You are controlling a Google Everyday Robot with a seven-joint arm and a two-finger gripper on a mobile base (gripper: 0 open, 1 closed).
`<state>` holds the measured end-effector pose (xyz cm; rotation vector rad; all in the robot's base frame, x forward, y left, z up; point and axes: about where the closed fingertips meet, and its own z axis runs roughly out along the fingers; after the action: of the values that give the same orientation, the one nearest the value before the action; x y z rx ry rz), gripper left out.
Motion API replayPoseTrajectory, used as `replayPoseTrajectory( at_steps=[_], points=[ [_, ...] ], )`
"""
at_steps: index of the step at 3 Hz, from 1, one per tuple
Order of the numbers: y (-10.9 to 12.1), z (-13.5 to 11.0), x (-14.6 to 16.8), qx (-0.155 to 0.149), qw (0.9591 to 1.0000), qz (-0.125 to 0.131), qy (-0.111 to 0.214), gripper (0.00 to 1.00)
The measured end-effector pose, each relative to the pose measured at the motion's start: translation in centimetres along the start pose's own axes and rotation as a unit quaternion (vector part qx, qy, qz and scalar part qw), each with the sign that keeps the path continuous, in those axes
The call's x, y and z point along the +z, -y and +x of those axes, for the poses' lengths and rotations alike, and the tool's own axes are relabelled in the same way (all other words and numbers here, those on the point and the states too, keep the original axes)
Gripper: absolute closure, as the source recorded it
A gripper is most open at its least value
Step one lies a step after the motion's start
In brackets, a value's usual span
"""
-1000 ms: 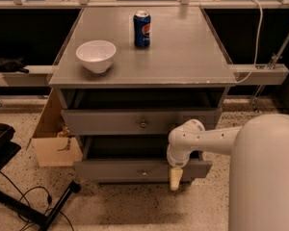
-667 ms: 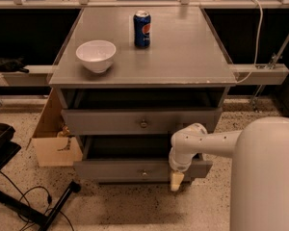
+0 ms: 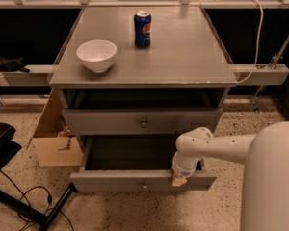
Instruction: Open middle drawer
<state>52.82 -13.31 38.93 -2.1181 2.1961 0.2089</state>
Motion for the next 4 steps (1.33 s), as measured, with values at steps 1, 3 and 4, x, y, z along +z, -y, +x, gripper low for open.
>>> replayPoseTrajectory(
  at_steps=[1, 3, 4],
  points=[
    [-1.2, 0.3, -1.1, -0.002, 1.0000, -0.002, -0.004, 0.89],
    [-2.6, 0.9, -1.6, -0.001, 0.9998, -0.016, -0.009, 1.00],
    [-2.6, 0.9, -1.6, -0.001, 0.9998, -0.016, -0.009, 1.00]
  ],
)
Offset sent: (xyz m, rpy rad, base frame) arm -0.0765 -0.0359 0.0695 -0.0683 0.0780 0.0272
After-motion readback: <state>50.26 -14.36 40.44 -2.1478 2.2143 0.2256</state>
